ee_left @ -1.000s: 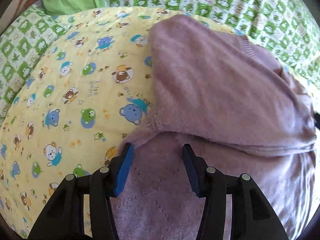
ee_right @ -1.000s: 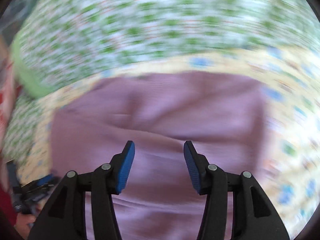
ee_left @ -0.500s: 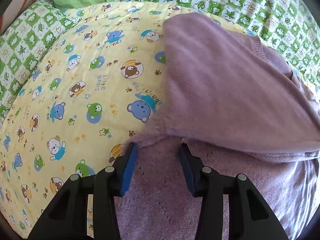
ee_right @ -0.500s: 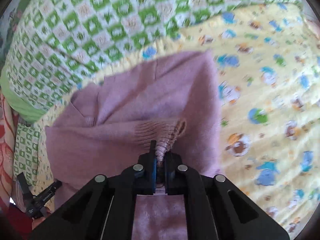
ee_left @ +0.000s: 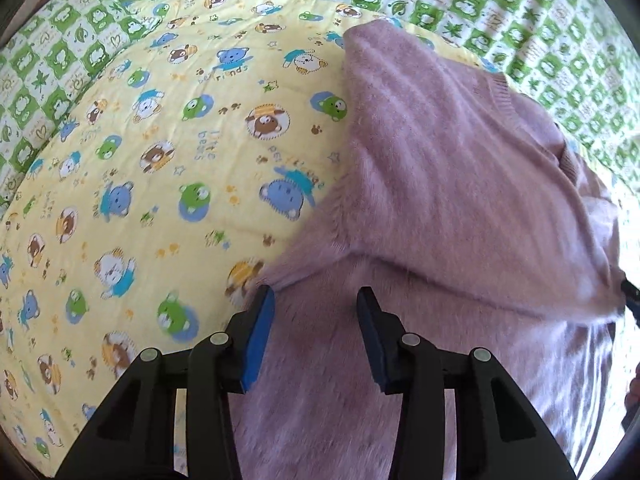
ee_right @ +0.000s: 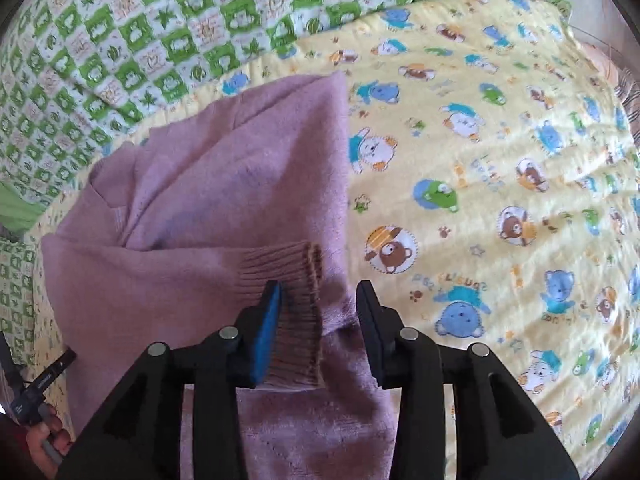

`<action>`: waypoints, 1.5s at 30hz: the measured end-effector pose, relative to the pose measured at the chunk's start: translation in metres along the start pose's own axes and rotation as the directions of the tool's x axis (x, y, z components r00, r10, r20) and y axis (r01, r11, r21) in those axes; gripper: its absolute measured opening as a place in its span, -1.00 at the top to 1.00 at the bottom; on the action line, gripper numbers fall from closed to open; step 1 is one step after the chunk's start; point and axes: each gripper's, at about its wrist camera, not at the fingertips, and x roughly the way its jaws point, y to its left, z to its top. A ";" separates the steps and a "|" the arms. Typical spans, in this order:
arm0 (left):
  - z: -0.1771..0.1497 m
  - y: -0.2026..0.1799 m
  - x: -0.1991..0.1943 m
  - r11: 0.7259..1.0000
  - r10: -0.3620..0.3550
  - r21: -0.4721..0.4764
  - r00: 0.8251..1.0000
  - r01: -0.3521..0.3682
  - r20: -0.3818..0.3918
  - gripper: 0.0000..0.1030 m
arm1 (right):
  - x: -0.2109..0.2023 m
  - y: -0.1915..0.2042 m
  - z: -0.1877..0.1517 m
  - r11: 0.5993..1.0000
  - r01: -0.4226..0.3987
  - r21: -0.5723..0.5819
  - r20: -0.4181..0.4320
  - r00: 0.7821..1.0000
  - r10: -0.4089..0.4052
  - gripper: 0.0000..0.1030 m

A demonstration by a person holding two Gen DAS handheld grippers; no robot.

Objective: Fold small clothes

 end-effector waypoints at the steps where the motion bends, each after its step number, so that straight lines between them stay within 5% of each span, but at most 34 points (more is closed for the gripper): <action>1: -0.007 0.004 -0.005 1.000 -0.002 0.003 1.000 0.002 0.000 0.12 | -0.004 -0.002 -0.001 1.000 -0.004 0.006 0.004 1.000 0.004 0.21; 12: -0.082 0.046 -0.054 0.994 -0.089 -0.064 0.994 0.085 -0.066 -0.20 | -0.048 -0.017 -0.048 0.999 -0.053 0.003 -0.033 0.998 0.053 0.21; 30: -0.189 0.043 -0.087 0.987 -0.129 0.069 0.972 0.145 -0.194 -0.42 | -0.112 -0.054 -0.182 0.997 -0.067 0.042 -0.115 0.991 0.071 0.11; 45: -0.241 0.056 -0.101 0.972 -0.180 0.101 0.952 0.210 -0.249 -0.56 | -0.131 -0.070 -0.260 0.957 -0.259 0.133 -0.207 0.937 0.282 0.11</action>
